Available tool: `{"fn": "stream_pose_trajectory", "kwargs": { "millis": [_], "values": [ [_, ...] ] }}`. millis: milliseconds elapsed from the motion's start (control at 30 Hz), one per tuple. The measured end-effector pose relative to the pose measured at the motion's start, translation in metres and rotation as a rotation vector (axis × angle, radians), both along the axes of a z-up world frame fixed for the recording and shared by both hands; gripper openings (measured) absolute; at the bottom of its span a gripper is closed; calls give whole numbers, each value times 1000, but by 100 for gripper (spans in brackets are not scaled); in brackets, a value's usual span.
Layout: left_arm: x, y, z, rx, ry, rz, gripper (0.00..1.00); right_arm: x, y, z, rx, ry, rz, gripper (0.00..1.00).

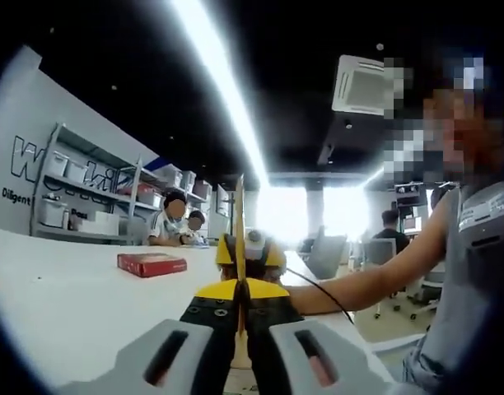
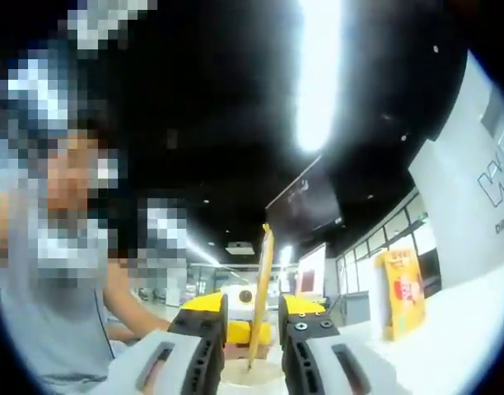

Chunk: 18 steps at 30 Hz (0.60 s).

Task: Tear open the coffee pouch, take out the coffee, and pour the coffee from the pouch into the cup

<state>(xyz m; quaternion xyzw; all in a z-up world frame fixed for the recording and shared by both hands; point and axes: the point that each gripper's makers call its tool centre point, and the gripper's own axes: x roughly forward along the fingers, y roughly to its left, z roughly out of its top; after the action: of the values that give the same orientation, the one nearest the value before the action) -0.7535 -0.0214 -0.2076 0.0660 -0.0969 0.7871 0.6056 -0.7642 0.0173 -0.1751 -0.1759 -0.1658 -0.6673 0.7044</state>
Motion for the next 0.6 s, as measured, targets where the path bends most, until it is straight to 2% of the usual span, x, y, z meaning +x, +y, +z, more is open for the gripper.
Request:
{"fn": "stream_pose_trajectory", "kwargs": {
  "millis": [167, 367, 433, 600],
  "values": [
    [-2, -5, 19, 75, -56, 26, 4, 0, 4, 6, -39, -8, -8, 22],
    [-5, -9, 23, 102, -92, 104, 4, -1, 5, 8, -44, -8, -6, 21],
    [-9, -14, 22, 94, -107, 154, 4, -1, 5, 9, -47, -10, -5, 21],
    [-13, -34, 32, 145, -179, 187, 4, -2, 5, 9, -44, -12, 0, 21]
  ]
}}
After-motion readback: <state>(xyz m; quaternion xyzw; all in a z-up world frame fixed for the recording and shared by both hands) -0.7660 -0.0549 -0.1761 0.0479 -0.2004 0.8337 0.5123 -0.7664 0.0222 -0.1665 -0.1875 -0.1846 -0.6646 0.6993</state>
